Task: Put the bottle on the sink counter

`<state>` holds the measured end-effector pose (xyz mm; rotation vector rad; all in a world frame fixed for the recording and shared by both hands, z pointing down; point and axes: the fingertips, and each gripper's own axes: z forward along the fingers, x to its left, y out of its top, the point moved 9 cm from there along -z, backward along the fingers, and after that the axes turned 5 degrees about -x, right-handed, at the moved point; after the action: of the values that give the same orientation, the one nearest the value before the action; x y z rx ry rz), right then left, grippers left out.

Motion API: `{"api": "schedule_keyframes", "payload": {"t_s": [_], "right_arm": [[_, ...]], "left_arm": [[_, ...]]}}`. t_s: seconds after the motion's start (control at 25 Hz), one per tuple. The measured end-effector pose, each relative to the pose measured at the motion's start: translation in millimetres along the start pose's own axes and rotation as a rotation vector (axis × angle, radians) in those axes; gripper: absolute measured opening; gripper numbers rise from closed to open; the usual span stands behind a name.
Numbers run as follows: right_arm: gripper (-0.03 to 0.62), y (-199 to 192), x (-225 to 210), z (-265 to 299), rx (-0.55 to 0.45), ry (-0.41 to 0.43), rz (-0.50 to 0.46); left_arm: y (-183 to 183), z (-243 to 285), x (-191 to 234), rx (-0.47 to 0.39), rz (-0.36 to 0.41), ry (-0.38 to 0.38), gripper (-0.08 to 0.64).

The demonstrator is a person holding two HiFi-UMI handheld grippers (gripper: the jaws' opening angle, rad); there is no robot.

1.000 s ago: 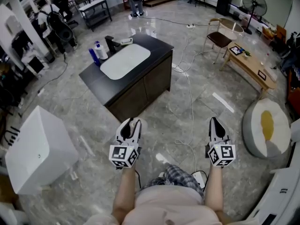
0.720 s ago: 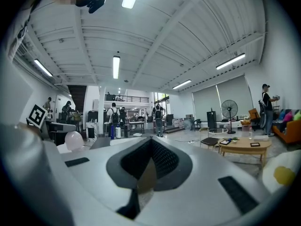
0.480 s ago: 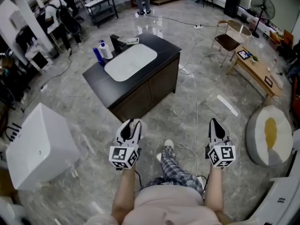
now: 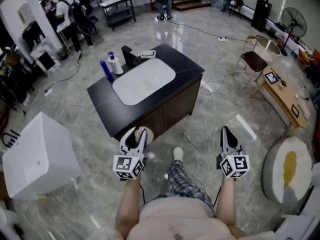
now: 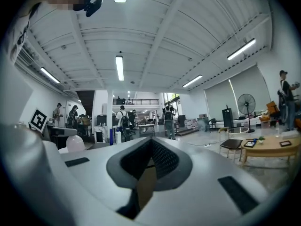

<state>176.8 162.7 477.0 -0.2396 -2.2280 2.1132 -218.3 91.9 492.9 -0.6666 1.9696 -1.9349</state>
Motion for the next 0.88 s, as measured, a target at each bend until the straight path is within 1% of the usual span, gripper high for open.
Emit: {"api": "schedule_keyframes", "payload": {"t_s": [0.12,0.2,0.32,0.48,0.68,0.88], "right_arm": [[0.015,-8,-24,91,0.009,0.046,0.009],[0.015,-3,-36,155,0.015,0.092,0.007],[0.015,3,-53,243,0.009,0.154,0.008],[0.015,2,-57,338,0.036,0.228,0.009],[0.015,-5,-56,411,0.042,0.281,0.021],[0.015,-9,-44,447,0.065,0.319,0.034]], "left_arm": [[0,69,26,-0.002,0.011,0.024,0.141],[7,119,45,0.000,0.024,0.039,0.141],[13,187,72,-0.013,0.021,0.070,0.141],[20,250,109,-0.014,0.022,0.117,0.141],[22,296,142,-0.013,0.026,0.143,0.141],[29,320,155,-0.004,0.033,0.146,0.141]]}}
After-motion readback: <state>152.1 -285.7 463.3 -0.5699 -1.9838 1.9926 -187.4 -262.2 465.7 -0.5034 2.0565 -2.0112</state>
